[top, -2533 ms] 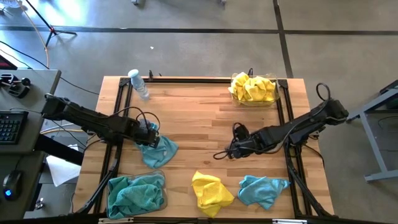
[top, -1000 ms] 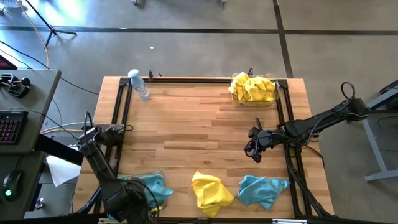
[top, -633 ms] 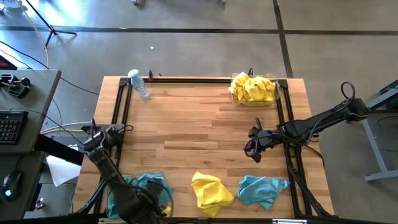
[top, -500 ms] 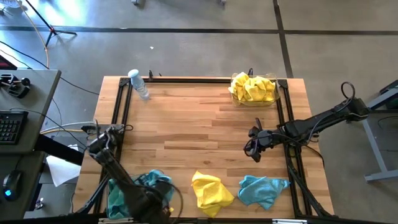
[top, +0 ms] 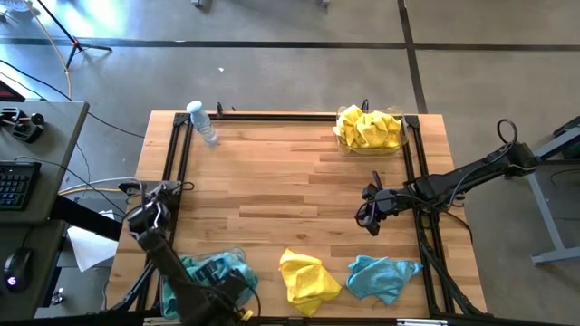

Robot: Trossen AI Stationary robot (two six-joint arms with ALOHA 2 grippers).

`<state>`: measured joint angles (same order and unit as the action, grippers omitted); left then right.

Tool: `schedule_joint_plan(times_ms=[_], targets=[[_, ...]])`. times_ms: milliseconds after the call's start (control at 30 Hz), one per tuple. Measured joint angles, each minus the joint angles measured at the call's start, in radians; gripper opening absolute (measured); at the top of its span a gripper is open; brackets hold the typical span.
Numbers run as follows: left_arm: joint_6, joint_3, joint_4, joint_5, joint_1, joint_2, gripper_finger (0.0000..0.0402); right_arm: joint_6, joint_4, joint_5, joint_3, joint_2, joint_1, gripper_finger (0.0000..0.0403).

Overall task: Sort microfiber towel by color & place in baskets
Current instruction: Put the blue microfiber towel into the bottom transparent bin

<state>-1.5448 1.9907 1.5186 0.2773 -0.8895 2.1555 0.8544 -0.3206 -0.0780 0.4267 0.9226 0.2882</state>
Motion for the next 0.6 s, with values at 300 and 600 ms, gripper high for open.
schedule_joint_plan(times_ms=[300, 600], targets=[[0.011, -0.143, -0.201, -0.086, 0.022, -0.024, 0.0000, -0.024, 0.007, 0.000, 0.000, 0.000, 0.000, 0.0000], [0.010, -0.496, -0.531, -0.091, 0.042, -0.245, 0.0000, -0.001, 0.020, 0.000, 0.000, 0.000, 0.000, 0.0000]])
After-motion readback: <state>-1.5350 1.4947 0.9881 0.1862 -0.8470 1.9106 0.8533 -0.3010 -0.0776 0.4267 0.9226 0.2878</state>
